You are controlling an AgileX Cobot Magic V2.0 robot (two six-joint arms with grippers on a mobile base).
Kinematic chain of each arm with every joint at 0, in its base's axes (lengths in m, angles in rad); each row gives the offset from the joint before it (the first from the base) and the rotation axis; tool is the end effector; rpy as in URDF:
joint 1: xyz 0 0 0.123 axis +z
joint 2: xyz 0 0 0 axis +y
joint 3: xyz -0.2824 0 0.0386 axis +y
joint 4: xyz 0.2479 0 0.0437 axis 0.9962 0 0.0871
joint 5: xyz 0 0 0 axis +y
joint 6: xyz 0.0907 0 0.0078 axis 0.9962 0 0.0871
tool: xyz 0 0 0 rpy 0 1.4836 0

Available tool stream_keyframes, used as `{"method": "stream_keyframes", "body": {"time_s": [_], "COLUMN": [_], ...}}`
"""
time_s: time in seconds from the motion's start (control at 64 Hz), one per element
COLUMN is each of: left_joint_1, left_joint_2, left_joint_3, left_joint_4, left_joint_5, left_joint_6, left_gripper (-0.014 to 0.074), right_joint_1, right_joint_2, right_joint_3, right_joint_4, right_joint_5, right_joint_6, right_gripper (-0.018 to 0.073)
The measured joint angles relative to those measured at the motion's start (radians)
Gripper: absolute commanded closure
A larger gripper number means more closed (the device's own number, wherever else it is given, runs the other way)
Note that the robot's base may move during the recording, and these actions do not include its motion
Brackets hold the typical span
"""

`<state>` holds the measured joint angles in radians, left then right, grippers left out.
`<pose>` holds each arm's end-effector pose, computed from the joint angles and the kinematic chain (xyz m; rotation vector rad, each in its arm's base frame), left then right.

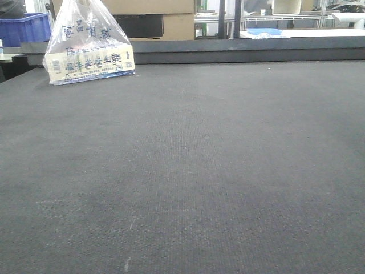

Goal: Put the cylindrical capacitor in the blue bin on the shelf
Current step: 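Lift both held cylinders up off the table, then drive the base away from the table to the blue-bin shelf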

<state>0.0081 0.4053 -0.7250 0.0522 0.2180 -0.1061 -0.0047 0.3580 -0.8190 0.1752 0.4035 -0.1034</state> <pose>0.0667 0.0016 0.4062 -0.0531 1.3807 -0.0315 0.0415 0.0061 0.4210 -0.0120 1.4215 0.0926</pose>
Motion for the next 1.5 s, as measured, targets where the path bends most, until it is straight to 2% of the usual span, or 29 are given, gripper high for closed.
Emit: {"method": "stream_keyframes", "body": {"time_s": [1.499], "left_joint_1": [0.0], "left_joint_2": [-0.019], "left_joint_3": [0.004], "left_joint_4": [0.0], "left_joint_5": [-0.001], "left_joint_6": [0.0], "left_gripper": [0.0707], "right_joint_1": [0.0], "right_joint_2": [-0.006], "right_joint_3": [0.0], "right_joint_4": [-0.001], "right_joint_5": [0.004], "right_joint_6": [0.0], "right_gripper": [0.0721]}}
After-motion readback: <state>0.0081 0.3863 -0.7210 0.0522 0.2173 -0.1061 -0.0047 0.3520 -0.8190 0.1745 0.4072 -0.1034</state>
